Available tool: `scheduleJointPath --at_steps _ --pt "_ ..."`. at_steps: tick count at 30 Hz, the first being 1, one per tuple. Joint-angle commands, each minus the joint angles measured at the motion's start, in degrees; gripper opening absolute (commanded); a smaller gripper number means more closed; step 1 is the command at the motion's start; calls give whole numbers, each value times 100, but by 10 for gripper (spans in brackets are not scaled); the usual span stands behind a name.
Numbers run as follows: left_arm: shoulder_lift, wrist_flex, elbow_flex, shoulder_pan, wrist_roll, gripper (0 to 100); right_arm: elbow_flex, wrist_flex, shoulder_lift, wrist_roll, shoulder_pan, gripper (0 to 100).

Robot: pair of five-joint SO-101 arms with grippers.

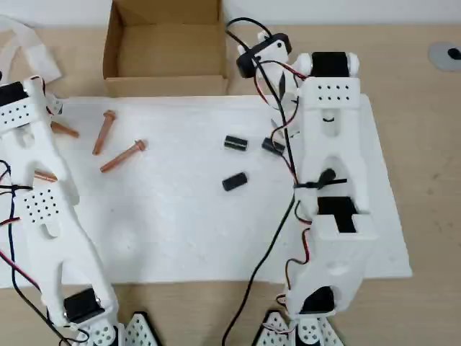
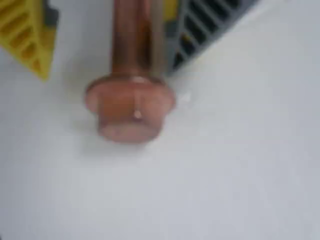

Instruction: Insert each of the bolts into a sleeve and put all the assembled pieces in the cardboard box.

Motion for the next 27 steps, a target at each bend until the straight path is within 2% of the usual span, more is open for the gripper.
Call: scheduleJointPath --at_steps 1,7,11,16,19,22,27 --pt "31 -193 35 -79 -26 160 -4 18 -31 114 -66 104" --pt "4 -97 79 -79 -62 129 -4 18 -31 114 -66 104" --pt "-4 264 44 -79 -167 54 -4 26 -31 114 -66 104" --pt "-4 695 44 -88 -158 44 -4 44 -31 114 -66 104" --pt "4 941 53 -79 -158 1 -4 53 -31 114 -66 104" --pt "13 1090 70 -79 -176 5 4 62 -31 114 -66 104" --pt "-119 1371 -44 -44 -651 5 4 193 -31 114 -119 104"
